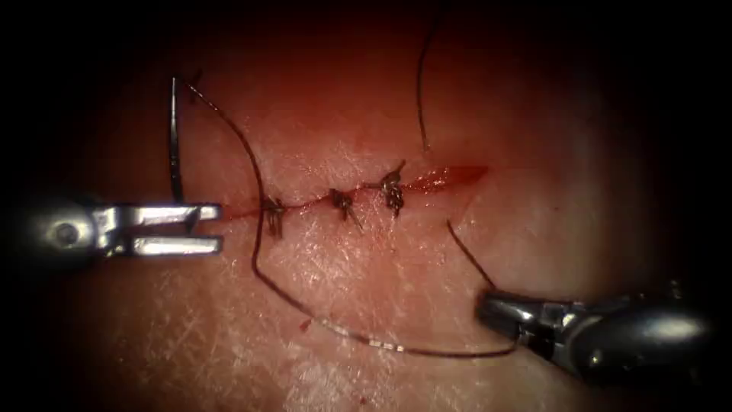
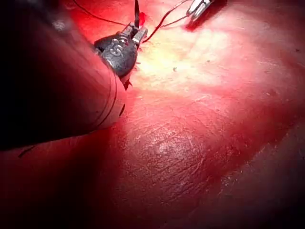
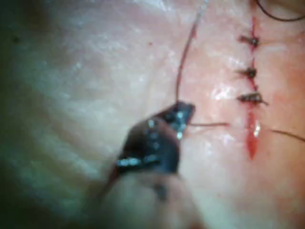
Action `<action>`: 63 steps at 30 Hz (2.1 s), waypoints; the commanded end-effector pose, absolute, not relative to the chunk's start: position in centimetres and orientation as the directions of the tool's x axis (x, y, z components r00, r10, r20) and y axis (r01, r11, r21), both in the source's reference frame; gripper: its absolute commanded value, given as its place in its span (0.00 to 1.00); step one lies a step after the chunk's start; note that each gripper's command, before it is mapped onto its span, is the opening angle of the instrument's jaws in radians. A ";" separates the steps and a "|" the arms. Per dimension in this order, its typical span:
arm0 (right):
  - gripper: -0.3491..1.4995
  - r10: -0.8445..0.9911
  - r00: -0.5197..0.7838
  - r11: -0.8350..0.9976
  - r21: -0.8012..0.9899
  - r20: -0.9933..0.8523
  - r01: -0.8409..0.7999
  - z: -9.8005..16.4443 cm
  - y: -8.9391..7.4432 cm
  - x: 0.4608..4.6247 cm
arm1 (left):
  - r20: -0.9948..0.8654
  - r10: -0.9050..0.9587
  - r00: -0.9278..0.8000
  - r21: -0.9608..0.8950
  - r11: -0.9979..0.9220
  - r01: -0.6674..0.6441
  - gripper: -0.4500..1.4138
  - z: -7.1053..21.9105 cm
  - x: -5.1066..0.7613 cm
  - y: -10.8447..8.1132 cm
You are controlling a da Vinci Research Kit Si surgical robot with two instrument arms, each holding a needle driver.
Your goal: Wound Closure
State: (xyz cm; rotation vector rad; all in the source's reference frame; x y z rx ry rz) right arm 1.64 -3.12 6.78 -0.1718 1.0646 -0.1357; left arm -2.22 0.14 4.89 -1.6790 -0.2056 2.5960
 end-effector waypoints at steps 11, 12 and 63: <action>0.00 -0.214 0.460 0.976 -0.174 -0.862 0.127 6.2 -3.8 1.96 | -0.905 0.107 -0.412 -0.138 -0.989 0.045 0.00 5.0 -2.25 0.1; 0.00 -0.214 0.450 0.976 -0.171 -0.867 0.135 6.2 -3.8 1.99 | -0.904 0.107 -0.414 -0.138 -0.989 0.047 0.00 5.0 -2.25 0.1; 0.00 -0.288 0.556 0.943 -0.332 -0.779 0.023 7.0 -2.7 1.89 | -0.900 0.109 -0.422 -0.145 -0.988 0.055 0.00 5.1 -2.16 0.1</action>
